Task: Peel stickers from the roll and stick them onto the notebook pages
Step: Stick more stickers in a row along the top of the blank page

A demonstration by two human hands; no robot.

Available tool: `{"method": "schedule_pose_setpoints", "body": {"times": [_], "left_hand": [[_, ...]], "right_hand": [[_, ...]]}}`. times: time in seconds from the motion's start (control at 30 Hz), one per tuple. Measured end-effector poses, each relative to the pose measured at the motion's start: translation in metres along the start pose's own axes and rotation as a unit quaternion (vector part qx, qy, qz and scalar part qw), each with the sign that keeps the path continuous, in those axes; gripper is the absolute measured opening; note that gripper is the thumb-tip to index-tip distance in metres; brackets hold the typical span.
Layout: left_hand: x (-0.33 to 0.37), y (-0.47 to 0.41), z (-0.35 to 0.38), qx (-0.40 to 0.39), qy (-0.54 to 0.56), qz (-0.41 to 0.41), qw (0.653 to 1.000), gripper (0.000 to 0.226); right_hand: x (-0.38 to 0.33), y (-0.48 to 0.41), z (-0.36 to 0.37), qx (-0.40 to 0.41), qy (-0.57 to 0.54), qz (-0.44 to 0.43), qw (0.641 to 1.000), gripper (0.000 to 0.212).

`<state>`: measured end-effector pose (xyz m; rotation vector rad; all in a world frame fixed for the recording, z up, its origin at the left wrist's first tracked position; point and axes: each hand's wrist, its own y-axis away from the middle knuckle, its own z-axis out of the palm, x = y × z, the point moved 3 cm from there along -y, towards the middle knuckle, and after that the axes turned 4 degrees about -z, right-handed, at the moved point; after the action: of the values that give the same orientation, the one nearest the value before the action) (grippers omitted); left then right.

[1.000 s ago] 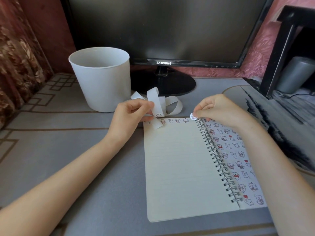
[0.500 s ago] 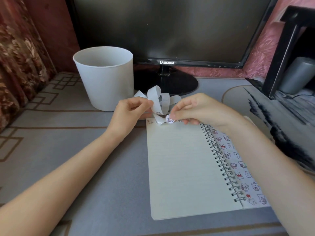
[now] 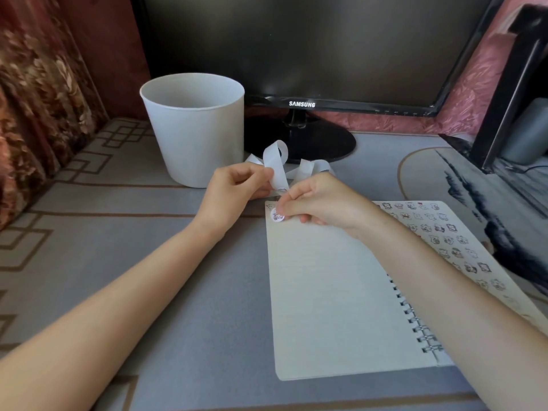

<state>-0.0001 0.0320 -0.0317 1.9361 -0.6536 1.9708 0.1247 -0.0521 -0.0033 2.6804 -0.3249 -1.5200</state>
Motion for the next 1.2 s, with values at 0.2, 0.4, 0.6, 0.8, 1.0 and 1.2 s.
{"method": "schedule_pose_setpoints", "body": {"times": [0.2, 0.4, 0.6, 0.8, 1.0, 1.2], "left_hand": [[-0.002, -0.001, 0.000, 0.005, 0.005, -0.004, 1.000, 0.021], [-0.001, 0.000, 0.000, 0.007, 0.000, -0.003, 1.000, 0.020], [0.000, 0.000, 0.001, 0.006, -0.002, -0.002, 1.000, 0.020], [0.001, 0.001, 0.001, 0.006, -0.006, 0.003, 1.000, 0.021], [0.002, 0.001, 0.001, 0.005, -0.007, 0.004, 1.000, 0.020], [0.001, 0.001, 0.001, 0.006, -0.012, 0.003, 1.000, 0.020]], "right_hand": [[0.006, -0.003, 0.001, 0.004, 0.005, -0.008, 1.000, 0.008], [0.007, -0.005, 0.005, 0.026, 0.003, -0.020, 0.999, 0.008], [0.009, -0.006, 0.007, 0.033, 0.013, -0.028, 0.999, 0.010], [0.009, -0.006, 0.009, 0.037, 0.014, -0.038, 0.999, 0.007], [0.006, -0.004, 0.010, 0.037, 0.022, -0.043, 0.998, 0.003], [0.006, -0.004, 0.011, 0.046, 0.029, -0.044, 0.998, 0.005]]}}
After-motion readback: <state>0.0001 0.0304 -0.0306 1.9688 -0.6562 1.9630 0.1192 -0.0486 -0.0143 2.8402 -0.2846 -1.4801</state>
